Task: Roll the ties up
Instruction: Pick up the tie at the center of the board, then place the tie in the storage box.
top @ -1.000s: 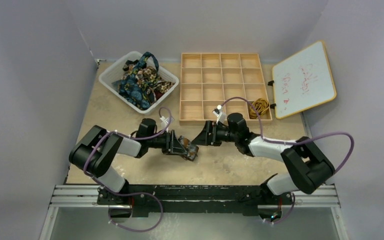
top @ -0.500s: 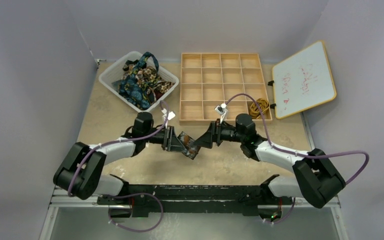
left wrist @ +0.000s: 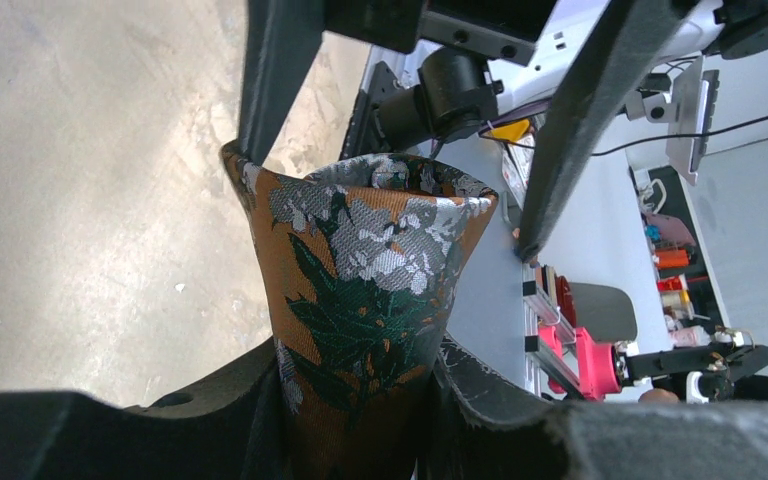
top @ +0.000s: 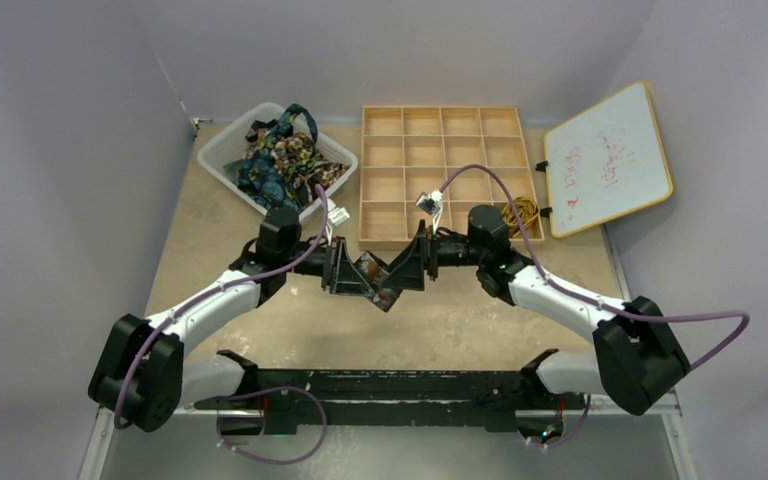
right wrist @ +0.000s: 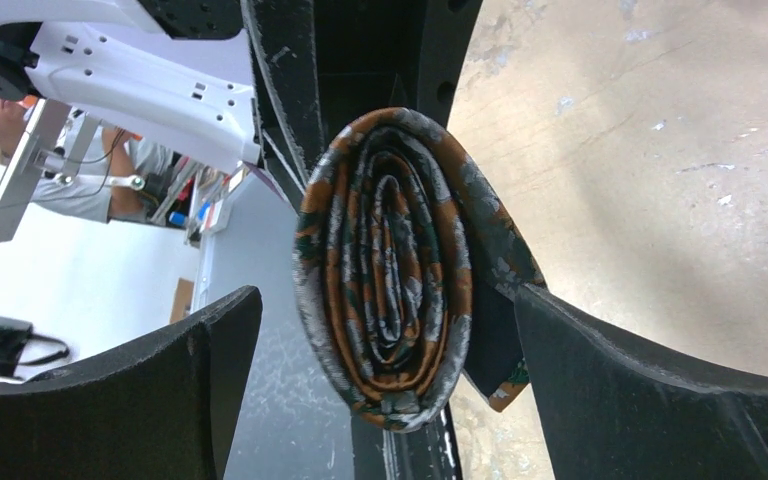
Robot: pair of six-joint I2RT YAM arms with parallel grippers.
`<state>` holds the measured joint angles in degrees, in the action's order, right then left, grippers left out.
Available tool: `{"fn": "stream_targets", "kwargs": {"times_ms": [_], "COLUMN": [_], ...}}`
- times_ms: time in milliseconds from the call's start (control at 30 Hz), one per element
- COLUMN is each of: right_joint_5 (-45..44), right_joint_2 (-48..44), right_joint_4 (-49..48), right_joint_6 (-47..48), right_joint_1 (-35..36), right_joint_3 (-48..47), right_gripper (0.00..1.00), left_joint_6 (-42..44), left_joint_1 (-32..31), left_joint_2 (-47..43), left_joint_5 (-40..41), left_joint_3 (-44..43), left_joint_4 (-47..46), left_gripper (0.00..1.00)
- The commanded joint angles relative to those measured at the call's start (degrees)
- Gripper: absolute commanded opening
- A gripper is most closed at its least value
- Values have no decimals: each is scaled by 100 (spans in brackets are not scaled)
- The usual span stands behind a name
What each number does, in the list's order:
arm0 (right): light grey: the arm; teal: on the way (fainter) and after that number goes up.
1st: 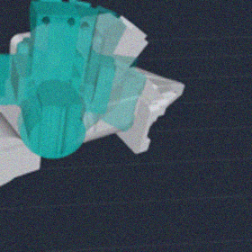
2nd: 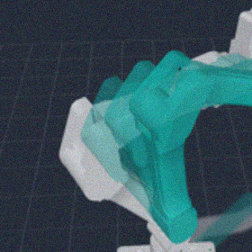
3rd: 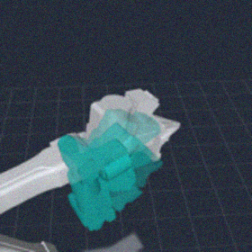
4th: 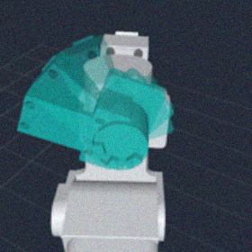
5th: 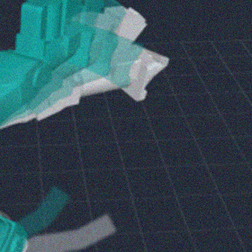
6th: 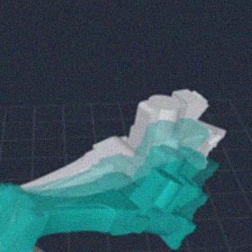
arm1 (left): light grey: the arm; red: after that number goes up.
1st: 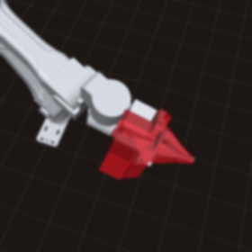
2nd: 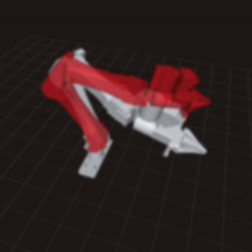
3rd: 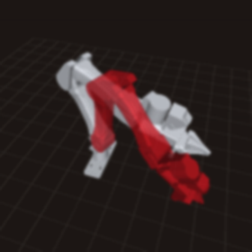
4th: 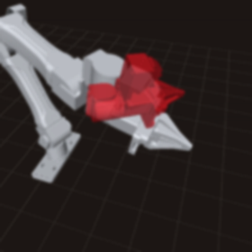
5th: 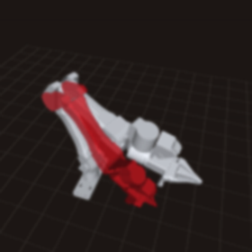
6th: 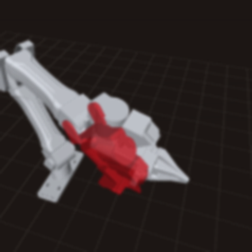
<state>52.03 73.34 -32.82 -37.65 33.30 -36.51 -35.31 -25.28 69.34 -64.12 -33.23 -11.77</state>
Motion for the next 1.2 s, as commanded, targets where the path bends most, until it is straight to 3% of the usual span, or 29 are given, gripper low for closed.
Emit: {"fn": "stream_targets", "kwargs": {"times_ms": [0,333,400,533,833,967,1167], "right_joint_5": [561,1193,1218,838,-662,-354,787], "right_joint_2": [151,302,282,147,-668,-631,-67], "right_joint_4": [-35,-505,-367,382,827,706,6], "right_joint_6": [114,-211,-89,354,442,436,155], "right_joint_1": [-19,-12,-16,-16,-269,-315,-315], "right_joint_3": [-260,-163,-186,-332,-434,-442,-490], "right_gripper": [99,87,89,99,99,99,99], "left_joint_6": [230,216,213,315,590,565,560], "left_joint_1": [-72,-214,-238,-250,-245,-255,-258], "left_joint_2": [-217,-94,-92,-135,-275,-272,-263], "left_joint_5": [-238,-189,-185,-166,-133,-275,-667], "left_joint_3": [-436,-599,-635,-703,-747,-787,-860], "left_joint_4": [241,158,162,386,947,861,719], "left_gripper": [34,35,34,34,35,35,35]}}
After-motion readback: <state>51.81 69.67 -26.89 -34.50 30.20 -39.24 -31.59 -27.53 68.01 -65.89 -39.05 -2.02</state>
